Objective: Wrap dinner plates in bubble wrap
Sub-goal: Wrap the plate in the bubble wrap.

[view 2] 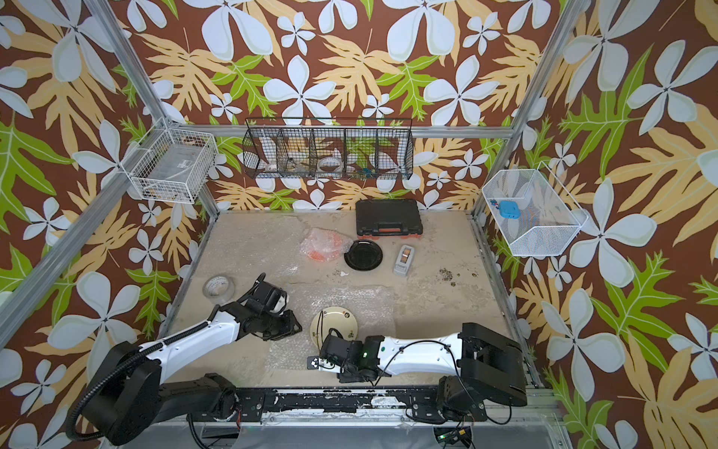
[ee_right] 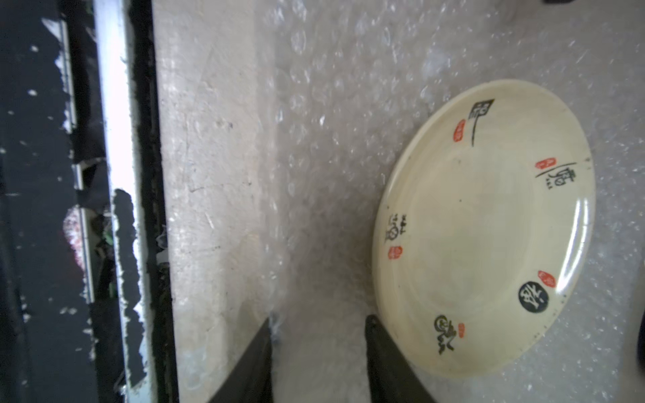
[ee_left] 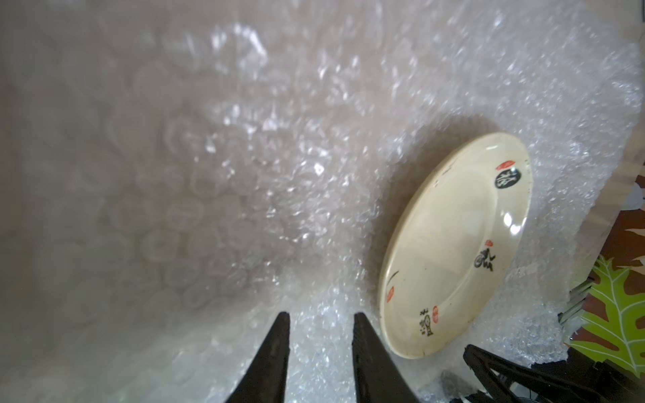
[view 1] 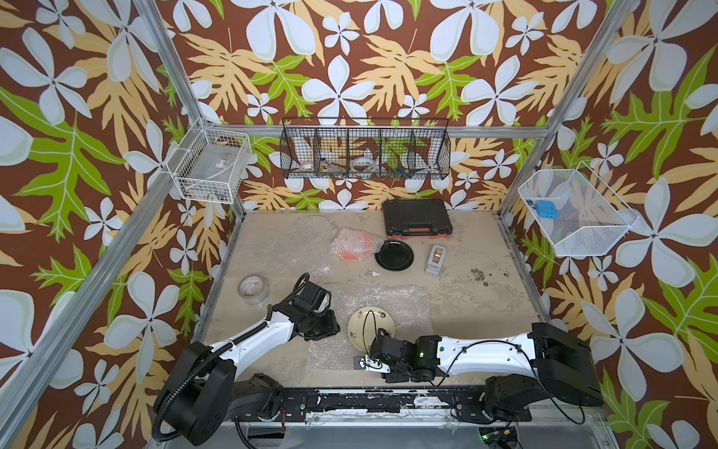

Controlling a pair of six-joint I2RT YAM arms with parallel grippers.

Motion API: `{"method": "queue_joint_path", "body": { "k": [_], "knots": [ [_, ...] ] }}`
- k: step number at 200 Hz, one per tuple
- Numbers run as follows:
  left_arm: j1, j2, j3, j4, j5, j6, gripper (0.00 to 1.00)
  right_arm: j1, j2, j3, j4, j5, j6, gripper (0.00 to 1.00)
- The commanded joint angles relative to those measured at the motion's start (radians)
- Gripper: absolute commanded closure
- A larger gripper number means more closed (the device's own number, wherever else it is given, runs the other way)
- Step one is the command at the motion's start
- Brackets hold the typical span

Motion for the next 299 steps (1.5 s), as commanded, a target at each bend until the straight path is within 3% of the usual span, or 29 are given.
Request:
{"method": "queue_joint_path", "body": {
  "k": [1, 17, 64, 95, 126, 209, 244, 299],
  "knots": [
    [0.001, -0.007, -0.034, 0.069, 0.01, -0.061, 0.68, 0.025, -0.039, -0.007, 0.018, 0.02, -0.037, 0.89],
    [0.0, -0.019, -0.038, 0.053, -0.015, -0.067, 0.69, 0.034, -0.088, -0.019, 0.016, -0.011, -0.043, 1.0],
    [0.003, -0.122, 0.119, -0.092, -0.149, -0.043, 0.69, 0.034, -0.204, 0.017, -0.037, -0.065, -0.042, 1.0],
    [0.002, -0.094, 0.164, -0.124, -0.133, -0.016, 0.69, -0.028, -0.256, 0.029, -0.016, -0.115, -0.04, 1.0],
    [0.001, -0.078, 0.133, -0.106, -0.112, -0.009, 0.69, -0.068, -0.204, 0.01, -0.022, -0.192, -0.025, 1.0],
    [-0.004, -0.106, 0.14, -0.123, -0.069, 0.005, 0.75, -0.315, 0.049, 0.102, 0.026, -0.364, 0.17, 1.0],
    [-0.083, -0.143, 0.163, -0.138, -0.058, -0.04, 0.79, -0.37, 0.146, 0.13, 0.0, -0.405, 0.243, 1.0],
    [-0.316, -0.106, 0.12, 0.004, -0.055, -0.21, 0.89, -0.432, 0.182, 0.124, 0.009, -0.513, 0.377, 1.0]
  ]
}}
